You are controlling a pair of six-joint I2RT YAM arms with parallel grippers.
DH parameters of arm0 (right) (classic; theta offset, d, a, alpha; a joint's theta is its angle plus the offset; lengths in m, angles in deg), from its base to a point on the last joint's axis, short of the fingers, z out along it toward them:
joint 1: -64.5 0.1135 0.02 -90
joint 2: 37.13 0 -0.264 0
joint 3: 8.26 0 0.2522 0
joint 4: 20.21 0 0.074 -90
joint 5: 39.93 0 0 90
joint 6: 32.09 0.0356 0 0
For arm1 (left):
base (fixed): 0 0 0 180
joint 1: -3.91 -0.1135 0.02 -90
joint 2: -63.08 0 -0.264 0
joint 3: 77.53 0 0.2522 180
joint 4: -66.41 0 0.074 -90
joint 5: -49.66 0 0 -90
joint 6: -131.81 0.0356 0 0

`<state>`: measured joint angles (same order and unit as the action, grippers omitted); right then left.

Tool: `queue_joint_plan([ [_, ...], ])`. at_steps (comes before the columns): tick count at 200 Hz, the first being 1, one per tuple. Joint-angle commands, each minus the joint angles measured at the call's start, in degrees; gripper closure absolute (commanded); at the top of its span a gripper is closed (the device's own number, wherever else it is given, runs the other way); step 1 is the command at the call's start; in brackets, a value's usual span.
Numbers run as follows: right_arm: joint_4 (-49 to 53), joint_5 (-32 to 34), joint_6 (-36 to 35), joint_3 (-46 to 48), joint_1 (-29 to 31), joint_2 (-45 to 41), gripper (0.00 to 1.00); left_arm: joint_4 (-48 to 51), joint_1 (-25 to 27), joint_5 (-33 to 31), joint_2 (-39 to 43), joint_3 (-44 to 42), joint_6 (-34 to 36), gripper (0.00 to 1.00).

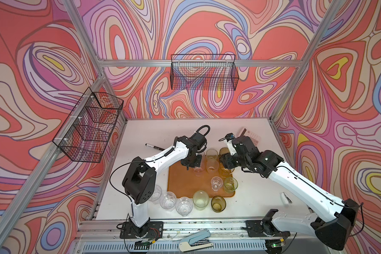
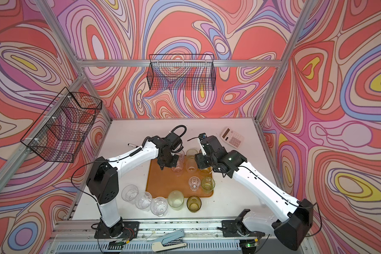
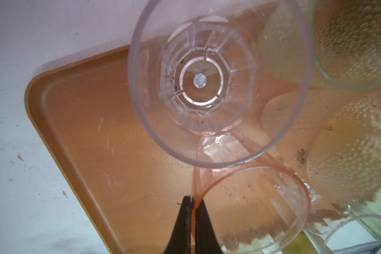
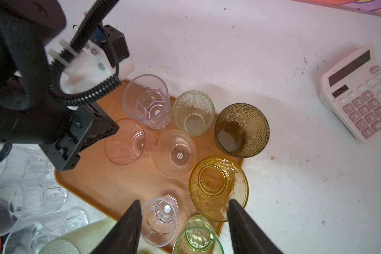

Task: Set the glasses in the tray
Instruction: 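Lower the pink glass onto the tray beside the clear faceted glass, then open the left gripper to release the pink glass on the tray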

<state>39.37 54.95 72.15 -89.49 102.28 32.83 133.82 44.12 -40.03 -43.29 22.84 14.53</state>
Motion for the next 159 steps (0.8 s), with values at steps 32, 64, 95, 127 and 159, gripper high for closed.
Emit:
queue_joint_plan([
  [32,0.0,0.2,0.1,0.0,-0.3,-0.1,0.35,-0.8,0.3,-0.4,-0.9,-1.8,-1.2,1.00],
  [64,0.0,0.1,0.1,0.2,-0.3,-0.1,0.35,-1.1,0.4,-0.4,-0.9,-2.4,-1.4,1.00],
  [95,0.0,0.0,0.2,0.2,-0.3,-0.1,0.36,-1.2,0.3,-1.0,-1.1,-2.2,-1.4,1.00],
  [127,0.2,0.1,0.1,0.2,-0.3,-0.3,0.35,-2.1,0.3,0.1,-1.1,-2.2,-1.6,1.00],
  [159,0.3,0.1,0.2,0.3,-0.3,-0.4,0.36,-1.4,0.3,-0.9,-1.6,-1.8,-1.5,1.00],
])
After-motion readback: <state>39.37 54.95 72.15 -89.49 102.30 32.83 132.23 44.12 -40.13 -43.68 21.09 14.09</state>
